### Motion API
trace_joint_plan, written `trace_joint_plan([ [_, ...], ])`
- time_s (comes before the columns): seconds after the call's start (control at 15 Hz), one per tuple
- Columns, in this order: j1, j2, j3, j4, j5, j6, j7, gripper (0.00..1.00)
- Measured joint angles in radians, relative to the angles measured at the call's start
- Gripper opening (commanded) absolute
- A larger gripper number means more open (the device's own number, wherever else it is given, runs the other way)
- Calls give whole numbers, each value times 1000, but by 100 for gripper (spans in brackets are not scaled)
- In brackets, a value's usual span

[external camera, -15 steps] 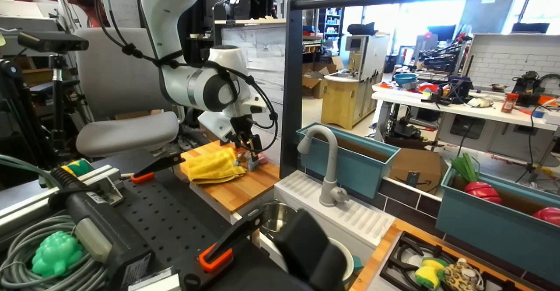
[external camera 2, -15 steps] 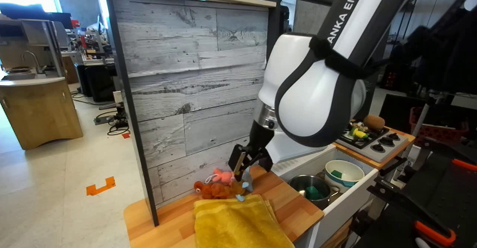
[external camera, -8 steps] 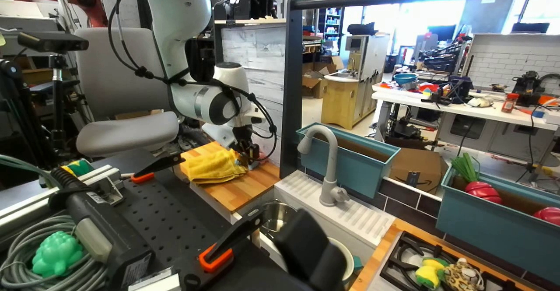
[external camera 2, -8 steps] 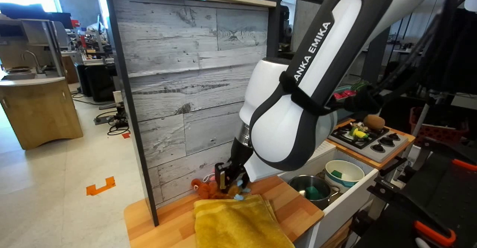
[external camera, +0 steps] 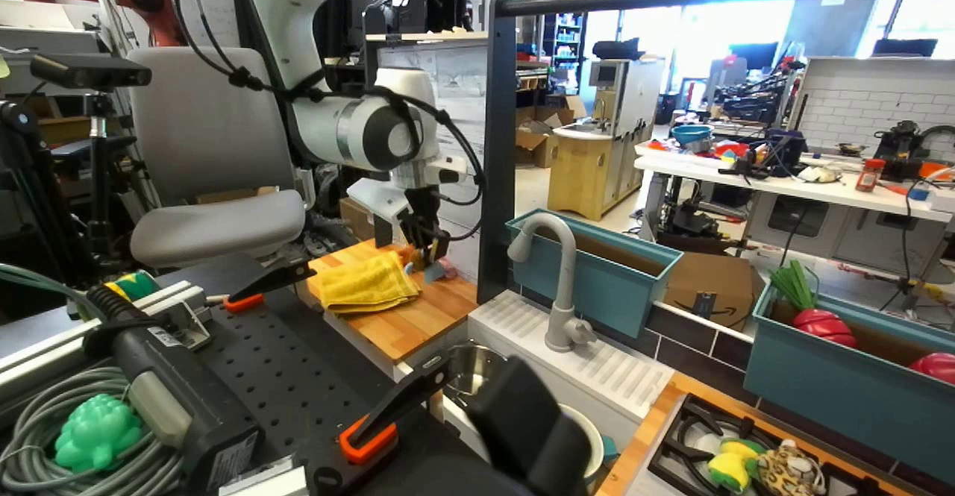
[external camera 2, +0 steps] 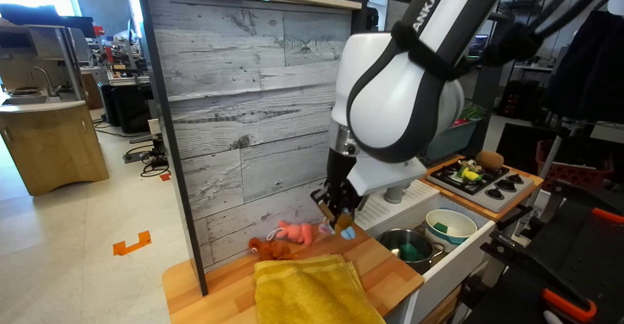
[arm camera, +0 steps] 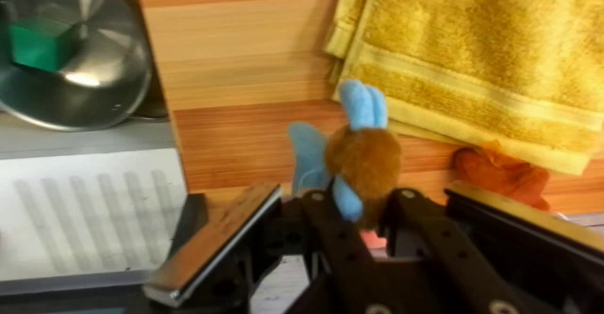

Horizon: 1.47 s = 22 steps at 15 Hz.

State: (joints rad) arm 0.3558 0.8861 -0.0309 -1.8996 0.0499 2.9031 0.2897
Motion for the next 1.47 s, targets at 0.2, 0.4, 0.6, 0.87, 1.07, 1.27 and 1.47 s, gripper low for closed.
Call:
trace_joint_plan([
  [0.2,38,-131,-112,-107,-13,-65,51,2],
  [0.4,57,-145,-219,-128,-43,-127,145,2],
  [0.6,57,-88,-281,-120,-66,-187,228,4],
  [0.87,37,-10,-273,-100,-66,-189,251,48],
  [1.07,11,1,-237,-94,-64,-124,244,72],
  [1.27,-13,0,-201,-95,-62,-31,215,93],
  [1.47,-30,-7,-164,-100,-59,4,169,100],
])
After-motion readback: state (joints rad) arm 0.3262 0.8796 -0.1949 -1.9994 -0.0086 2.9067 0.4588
